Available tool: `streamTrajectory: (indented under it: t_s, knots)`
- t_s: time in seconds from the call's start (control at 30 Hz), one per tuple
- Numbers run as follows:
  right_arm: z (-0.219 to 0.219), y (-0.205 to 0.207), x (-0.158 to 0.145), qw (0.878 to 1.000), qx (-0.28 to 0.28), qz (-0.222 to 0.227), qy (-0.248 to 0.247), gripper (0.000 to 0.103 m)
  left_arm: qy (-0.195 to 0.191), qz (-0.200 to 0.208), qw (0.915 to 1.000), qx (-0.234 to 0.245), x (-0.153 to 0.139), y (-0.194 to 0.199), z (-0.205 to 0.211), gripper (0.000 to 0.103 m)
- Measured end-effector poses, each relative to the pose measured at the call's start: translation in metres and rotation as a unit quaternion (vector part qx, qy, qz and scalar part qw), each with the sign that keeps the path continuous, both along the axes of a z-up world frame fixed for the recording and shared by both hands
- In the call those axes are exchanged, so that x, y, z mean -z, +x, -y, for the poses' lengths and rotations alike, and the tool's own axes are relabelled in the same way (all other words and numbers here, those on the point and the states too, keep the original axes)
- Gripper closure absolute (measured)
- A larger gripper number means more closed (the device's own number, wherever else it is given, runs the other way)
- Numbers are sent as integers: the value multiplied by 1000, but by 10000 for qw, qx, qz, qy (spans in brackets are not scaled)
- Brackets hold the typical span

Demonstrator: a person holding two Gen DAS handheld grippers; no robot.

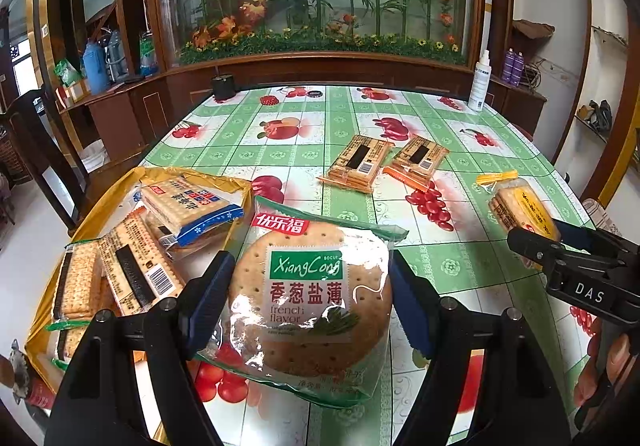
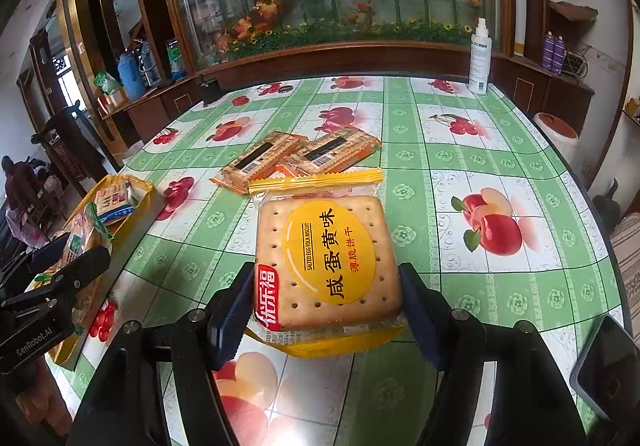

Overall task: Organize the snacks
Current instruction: 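Lift both packets off the table, then carry both packets toward the white tray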

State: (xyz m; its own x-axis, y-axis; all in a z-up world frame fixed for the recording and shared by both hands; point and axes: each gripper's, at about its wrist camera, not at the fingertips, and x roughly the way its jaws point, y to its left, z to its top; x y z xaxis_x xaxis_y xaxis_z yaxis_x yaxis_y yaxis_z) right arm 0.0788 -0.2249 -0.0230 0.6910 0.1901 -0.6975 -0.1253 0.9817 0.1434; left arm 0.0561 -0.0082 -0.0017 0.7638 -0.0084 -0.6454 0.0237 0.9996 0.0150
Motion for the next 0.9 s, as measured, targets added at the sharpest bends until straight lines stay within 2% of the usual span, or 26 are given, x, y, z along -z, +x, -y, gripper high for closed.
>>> streamTrajectory:
  t_s: [0.37, 0.9]
  knots:
    - [-21, -14, -13, 9995, -294, 119, 81, 32, -88, 141, 9997, -177, -8, -25, -26, 27]
    - [-109, -8, -12, 9918, -1265, 54, 156, 32, -233, 67, 9939, -1079, 8, -50, -113, 27]
